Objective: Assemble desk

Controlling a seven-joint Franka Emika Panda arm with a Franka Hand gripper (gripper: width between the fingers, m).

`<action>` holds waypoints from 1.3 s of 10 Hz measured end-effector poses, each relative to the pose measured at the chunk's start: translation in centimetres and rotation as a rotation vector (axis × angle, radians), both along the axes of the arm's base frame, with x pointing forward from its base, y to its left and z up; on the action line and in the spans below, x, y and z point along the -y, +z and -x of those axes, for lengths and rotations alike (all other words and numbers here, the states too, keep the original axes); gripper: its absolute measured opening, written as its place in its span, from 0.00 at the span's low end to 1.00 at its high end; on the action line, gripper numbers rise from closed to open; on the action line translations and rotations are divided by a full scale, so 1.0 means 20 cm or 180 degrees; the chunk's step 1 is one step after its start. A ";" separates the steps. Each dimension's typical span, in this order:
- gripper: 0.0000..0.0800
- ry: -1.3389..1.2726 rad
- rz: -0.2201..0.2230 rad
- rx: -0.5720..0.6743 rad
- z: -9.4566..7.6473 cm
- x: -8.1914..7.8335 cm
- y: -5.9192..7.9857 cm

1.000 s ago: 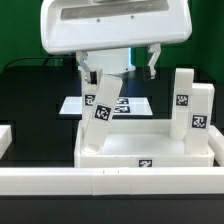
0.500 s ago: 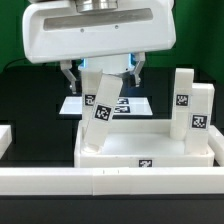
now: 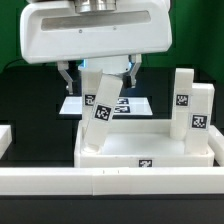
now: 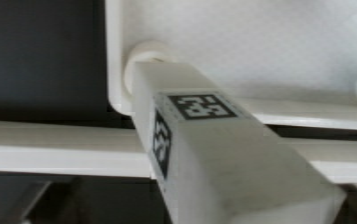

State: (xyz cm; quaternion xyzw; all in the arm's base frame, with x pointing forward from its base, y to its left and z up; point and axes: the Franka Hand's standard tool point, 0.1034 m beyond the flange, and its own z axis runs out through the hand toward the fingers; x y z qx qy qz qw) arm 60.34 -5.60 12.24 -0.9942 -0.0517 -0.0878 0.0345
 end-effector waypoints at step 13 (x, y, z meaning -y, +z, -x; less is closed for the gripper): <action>0.36 -0.1669 -0.0335 -0.0025 0.00 0.00 -0.01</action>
Offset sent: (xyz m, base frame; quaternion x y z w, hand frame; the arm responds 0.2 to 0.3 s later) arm -0.0016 0.0009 -0.0040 0.0076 0.0047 0.0058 0.9999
